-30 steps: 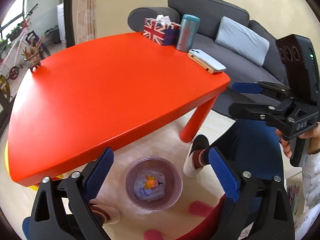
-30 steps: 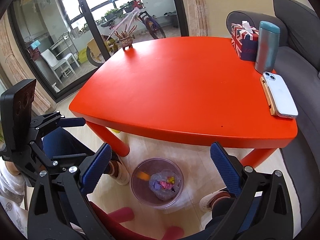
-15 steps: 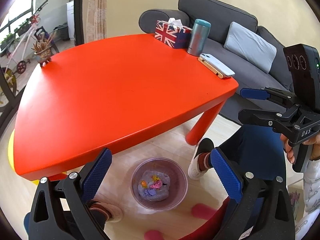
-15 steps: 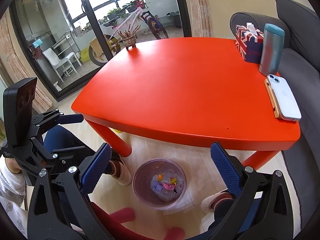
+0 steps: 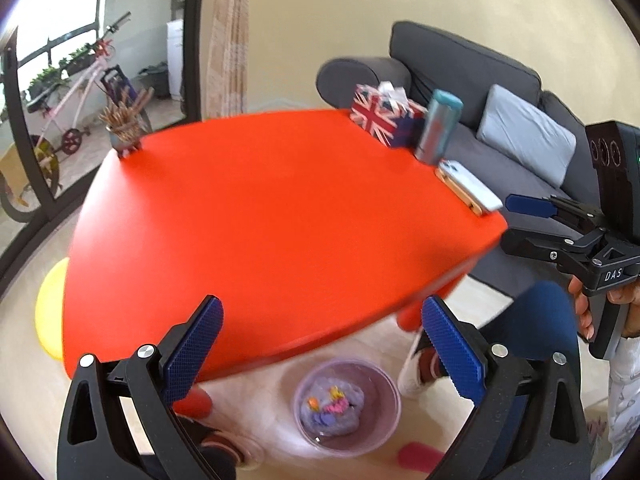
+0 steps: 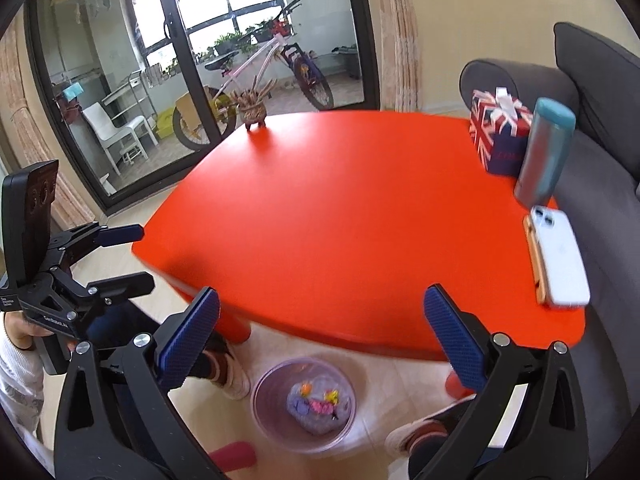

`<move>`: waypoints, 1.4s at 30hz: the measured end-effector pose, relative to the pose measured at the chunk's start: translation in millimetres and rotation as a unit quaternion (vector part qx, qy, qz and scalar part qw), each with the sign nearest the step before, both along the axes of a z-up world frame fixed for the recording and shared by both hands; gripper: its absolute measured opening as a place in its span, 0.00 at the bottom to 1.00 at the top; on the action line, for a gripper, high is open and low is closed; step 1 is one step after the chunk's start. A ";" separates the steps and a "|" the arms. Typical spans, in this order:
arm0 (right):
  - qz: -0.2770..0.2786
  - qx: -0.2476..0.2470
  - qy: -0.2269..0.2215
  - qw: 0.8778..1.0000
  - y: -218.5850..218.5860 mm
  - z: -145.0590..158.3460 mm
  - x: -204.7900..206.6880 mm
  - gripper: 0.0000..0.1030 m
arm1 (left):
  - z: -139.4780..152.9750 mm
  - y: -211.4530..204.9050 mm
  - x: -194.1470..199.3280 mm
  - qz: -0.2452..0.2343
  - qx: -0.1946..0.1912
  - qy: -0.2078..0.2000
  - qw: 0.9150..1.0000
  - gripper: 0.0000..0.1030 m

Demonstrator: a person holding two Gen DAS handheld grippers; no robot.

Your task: Collect trash

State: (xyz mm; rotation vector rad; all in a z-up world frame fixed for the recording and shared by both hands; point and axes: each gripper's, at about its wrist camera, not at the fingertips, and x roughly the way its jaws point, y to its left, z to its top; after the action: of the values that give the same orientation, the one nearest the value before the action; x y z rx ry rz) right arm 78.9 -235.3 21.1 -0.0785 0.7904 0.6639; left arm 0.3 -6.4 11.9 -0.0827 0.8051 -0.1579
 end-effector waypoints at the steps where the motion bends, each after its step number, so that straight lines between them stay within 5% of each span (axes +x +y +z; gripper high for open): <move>1: -0.004 -0.002 -0.006 1.000 1.5 3.3 5.7 0.97 | 2.8 3.5 3.0 0.005 0.002 -0.004 1.000 0.93; 16: -0.012 -0.010 -0.047 0.999 20.8 32.3 48.4 0.97 | 30.2 41.1 38.1 0.042 0.028 -0.060 0.997 0.93; 30: -0.011 -0.007 -0.052 0.999 23.4 33.0 54.8 0.97 | 19.1 49.6 52.8 0.052 0.002 -0.024 0.998 0.94; 42: -0.014 -0.008 -0.050 0.999 21.8 30.8 57.5 0.97 | 23.6 44.0 49.5 0.048 0.000 -0.042 0.998 0.94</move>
State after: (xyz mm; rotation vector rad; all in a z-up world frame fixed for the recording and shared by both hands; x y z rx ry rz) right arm 136.4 -213.5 51.9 -0.1142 0.6999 0.6233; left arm 49.9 37.7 35.5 -0.1129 0.7161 -0.0704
